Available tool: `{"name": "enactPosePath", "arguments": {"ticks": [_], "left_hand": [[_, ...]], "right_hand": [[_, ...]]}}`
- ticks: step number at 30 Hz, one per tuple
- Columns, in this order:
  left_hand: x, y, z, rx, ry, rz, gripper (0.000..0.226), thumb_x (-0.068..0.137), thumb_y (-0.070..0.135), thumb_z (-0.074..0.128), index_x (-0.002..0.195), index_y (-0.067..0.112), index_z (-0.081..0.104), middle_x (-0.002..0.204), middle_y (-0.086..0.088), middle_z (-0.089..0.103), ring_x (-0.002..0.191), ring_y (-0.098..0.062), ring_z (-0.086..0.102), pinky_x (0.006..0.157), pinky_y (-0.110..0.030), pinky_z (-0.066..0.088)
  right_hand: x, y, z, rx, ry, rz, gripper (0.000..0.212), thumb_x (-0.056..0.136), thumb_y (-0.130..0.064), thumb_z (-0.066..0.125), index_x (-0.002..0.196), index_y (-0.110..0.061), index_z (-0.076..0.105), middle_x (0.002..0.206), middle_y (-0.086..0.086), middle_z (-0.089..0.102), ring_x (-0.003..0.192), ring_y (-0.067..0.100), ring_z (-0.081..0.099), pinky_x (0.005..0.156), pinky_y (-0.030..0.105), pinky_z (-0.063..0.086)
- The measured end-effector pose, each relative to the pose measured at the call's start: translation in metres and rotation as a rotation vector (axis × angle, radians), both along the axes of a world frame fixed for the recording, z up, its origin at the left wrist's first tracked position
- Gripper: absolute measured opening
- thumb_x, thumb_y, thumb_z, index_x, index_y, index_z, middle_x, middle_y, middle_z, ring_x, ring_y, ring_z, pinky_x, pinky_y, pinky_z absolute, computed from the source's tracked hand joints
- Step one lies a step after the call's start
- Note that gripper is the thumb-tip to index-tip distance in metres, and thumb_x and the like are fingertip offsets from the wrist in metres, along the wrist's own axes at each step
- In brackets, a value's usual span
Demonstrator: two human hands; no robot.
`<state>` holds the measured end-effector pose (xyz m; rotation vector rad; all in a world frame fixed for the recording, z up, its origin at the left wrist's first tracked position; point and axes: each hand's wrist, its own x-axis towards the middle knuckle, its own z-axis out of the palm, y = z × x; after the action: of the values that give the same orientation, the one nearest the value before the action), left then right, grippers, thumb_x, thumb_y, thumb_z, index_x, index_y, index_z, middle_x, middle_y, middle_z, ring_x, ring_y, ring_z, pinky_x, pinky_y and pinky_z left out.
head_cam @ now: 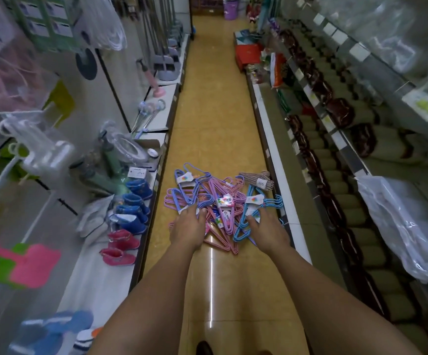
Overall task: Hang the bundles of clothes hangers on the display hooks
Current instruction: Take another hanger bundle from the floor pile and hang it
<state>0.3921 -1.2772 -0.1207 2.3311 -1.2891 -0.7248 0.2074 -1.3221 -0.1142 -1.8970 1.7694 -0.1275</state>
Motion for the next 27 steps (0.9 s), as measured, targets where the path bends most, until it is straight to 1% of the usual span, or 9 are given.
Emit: {"name": "enactPosePath", "arguments": {"ticks": [5,10,13,16,18,21,27], "left_hand": [[0.014,-0.038,-0.016,0.013,0.022,-0.037,0.052,0.099,0.047,0.029,0.142,0.019,0.040,0.144,-0.006,0.045,0.130,-0.027,0.042,0.104,-0.047,0.039],[0.014,-0.085,-0.026,0.035,0.017,-0.033,0.050,0.100,0.043,0.031,0.142,0.017,0.039,0.142,-0.007,0.046,0.130,-0.026,0.042,0.104,-0.042,0.039],[0.014,-0.121,-0.034,0.048,0.020,-0.022,0.050,0.100,0.044,0.031,0.143,0.019,0.038,0.143,-0.006,0.045,0.132,-0.025,0.040,0.104,-0.042,0.039],[0.016,-0.160,-0.039,0.037,0.043,-0.012,0.051,0.100,0.045,0.031,0.145,0.020,0.035,0.145,-0.006,0.043,0.133,-0.026,0.039,0.105,-0.041,0.037],[0.016,-0.184,-0.046,0.032,0.047,0.005,0.050,0.100,0.045,0.031,0.144,0.021,0.036,0.145,-0.006,0.044,0.133,-0.025,0.039,0.105,-0.040,0.037],[0.013,-0.214,-0.064,0.051,0.054,0.019,0.050,0.100,0.043,0.032,0.143,0.018,0.039,0.142,-0.007,0.047,0.130,-0.026,0.042,0.103,-0.039,0.039],[-0.001,-0.265,-0.115,0.106,0.085,0.012,0.048,0.102,0.038,0.032,0.141,0.013,0.040,0.141,-0.009,0.046,0.129,-0.025,0.043,0.101,-0.035,0.036]], "right_hand": [[0.007,-0.039,-0.009,0.007,0.004,-0.028,0.049,0.101,-0.044,0.034,0.140,-0.015,0.036,0.138,0.010,0.047,0.122,0.030,0.049,0.091,0.040,0.043],[0.007,-0.096,-0.020,0.029,0.006,-0.050,0.053,0.100,-0.046,0.030,0.144,-0.016,0.034,0.142,0.009,0.044,0.126,0.028,0.045,0.095,0.041,0.043],[0.008,-0.136,-0.028,0.022,-0.012,-0.040,0.050,0.099,-0.047,0.032,0.140,-0.018,0.039,0.138,0.008,0.049,0.122,0.028,0.049,0.092,0.040,0.044],[0.012,-0.181,-0.033,0.010,-0.003,0.002,0.048,0.099,-0.046,0.033,0.135,-0.016,0.042,0.133,0.009,0.052,0.118,0.029,0.052,0.093,0.041,0.045],[0.013,-0.211,-0.037,0.025,-0.005,0.028,0.048,0.100,-0.044,0.034,0.138,-0.016,0.040,0.135,0.009,0.051,0.119,0.030,0.051,0.093,0.040,0.044],[0.012,-0.251,-0.046,0.043,0.013,0.079,0.053,0.100,-0.045,0.033,0.145,-0.017,0.031,0.142,0.011,0.043,0.125,0.031,0.047,0.098,0.041,0.041],[0.010,-0.318,-0.090,0.076,0.024,0.088,0.056,0.100,-0.046,0.031,0.148,-0.018,0.027,0.143,0.011,0.042,0.127,0.029,0.045,0.101,0.041,0.040]]}}
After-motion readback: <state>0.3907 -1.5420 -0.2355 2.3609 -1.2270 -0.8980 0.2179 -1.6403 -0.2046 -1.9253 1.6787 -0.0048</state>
